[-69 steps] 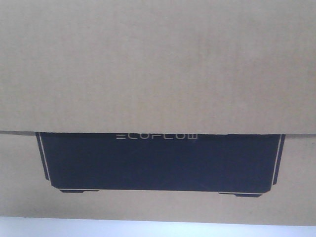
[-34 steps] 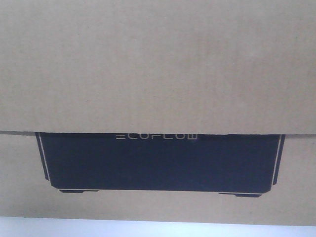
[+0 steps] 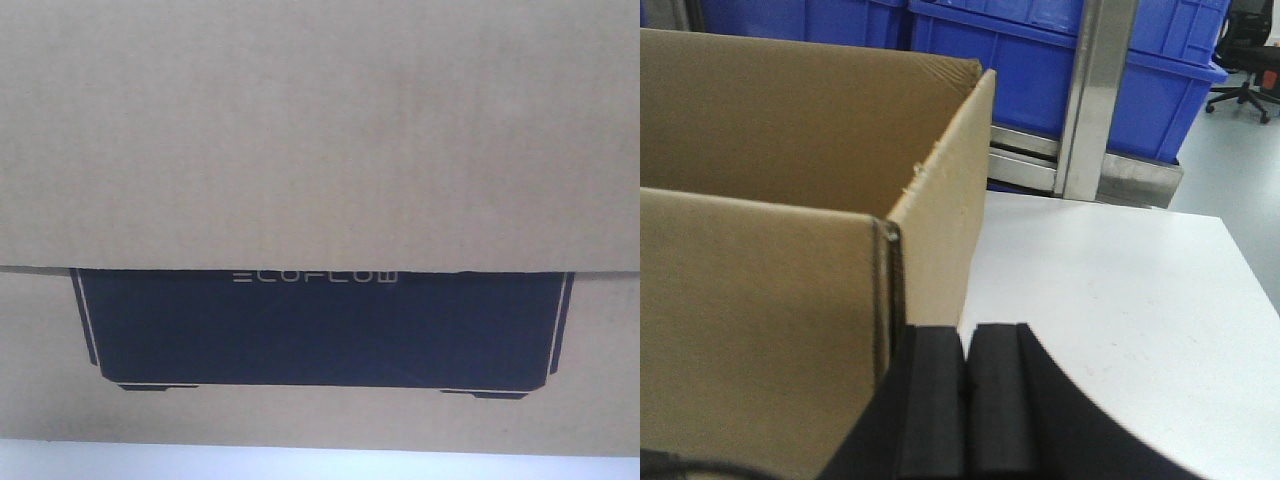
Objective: Grab box from left shelf to table start
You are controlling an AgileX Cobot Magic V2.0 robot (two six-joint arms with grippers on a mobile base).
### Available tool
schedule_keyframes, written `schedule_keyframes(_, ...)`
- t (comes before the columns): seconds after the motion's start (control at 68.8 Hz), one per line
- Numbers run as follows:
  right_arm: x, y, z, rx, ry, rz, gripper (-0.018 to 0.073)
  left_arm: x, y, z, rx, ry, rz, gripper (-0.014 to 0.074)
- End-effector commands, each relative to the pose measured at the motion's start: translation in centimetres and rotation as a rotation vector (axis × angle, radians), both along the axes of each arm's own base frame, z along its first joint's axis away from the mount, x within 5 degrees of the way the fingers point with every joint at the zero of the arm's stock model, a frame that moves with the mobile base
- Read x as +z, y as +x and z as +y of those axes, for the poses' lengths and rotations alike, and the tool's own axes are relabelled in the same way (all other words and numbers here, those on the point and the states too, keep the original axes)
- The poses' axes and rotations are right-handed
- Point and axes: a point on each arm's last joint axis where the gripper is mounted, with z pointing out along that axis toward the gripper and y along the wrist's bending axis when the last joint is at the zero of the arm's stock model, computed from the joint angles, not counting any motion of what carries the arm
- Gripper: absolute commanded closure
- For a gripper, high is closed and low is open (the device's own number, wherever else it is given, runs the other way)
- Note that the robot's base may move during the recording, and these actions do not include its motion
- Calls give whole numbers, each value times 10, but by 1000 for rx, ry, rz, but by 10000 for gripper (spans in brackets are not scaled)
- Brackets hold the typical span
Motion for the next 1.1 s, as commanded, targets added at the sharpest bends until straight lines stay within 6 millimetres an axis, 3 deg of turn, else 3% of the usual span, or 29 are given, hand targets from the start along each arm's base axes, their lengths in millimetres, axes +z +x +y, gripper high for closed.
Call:
schedule_keyframes(0.0,0,7,-2,-41,24,-134,499,10,-2,1,5,-27,-110,696)
schedule_keyframes(0.247,-61,21,-7,-123,34,-164,499,10,-2,1,5,-27,-110,696)
schedule_keyframes(0.305,-68,22,-7,-123,36,-142,499,10,-2,1,5,-27,-109,696)
schedule_keyframes(1.089,-68,22,-7,-123,36,-132,499,10,-2,1,5,-27,-109,696)
